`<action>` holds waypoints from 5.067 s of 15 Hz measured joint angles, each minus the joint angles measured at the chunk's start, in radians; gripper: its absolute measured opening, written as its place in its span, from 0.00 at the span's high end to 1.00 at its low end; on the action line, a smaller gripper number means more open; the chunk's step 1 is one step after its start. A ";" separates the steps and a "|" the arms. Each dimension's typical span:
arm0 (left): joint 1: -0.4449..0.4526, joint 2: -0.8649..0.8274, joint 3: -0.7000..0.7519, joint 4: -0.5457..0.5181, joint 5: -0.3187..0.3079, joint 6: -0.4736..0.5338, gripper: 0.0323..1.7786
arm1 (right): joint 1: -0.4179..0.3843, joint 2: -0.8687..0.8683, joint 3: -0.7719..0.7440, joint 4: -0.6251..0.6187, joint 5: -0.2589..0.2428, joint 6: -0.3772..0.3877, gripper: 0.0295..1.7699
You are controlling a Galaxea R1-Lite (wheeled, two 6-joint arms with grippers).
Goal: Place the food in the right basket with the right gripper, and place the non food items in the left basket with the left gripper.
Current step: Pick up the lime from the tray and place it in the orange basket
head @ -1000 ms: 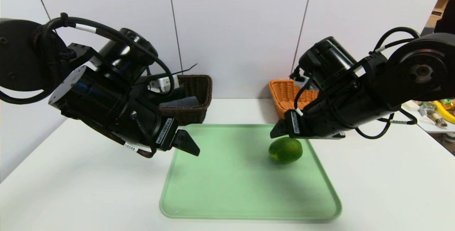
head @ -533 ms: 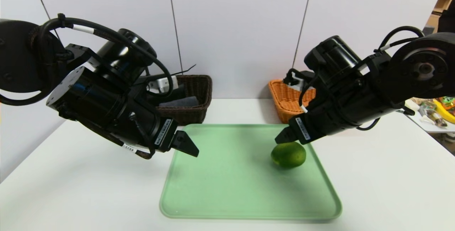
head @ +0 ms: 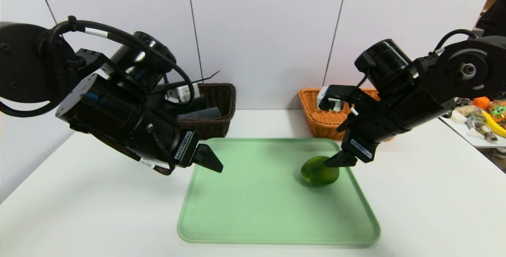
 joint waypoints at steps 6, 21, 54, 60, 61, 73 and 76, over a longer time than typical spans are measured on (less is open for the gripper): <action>0.001 0.005 0.002 0.000 0.002 0.000 0.05 | 0.000 0.049 -0.063 0.165 0.103 -0.203 0.04; 0.006 0.003 0.002 0.001 0.020 0.001 0.05 | 0.012 0.158 -0.108 0.180 0.110 -0.461 0.04; 0.026 0.021 0.010 -0.031 0.014 0.001 0.05 | 0.000 0.126 -0.235 0.182 0.206 -0.353 0.41; 0.027 0.020 0.011 -0.031 0.014 0.001 0.05 | -0.046 0.067 -0.303 0.069 0.213 0.033 0.41; 0.027 0.020 0.012 -0.031 0.014 0.001 0.05 | -0.063 0.063 -0.305 0.057 0.212 0.086 0.41; 0.026 0.015 0.014 -0.030 0.012 0.000 0.05 | -0.243 0.187 -0.307 -0.124 -0.002 0.464 0.41; 0.027 0.015 0.014 -0.030 0.012 0.000 0.05 | -0.252 0.252 -0.318 -0.213 -0.064 0.517 0.41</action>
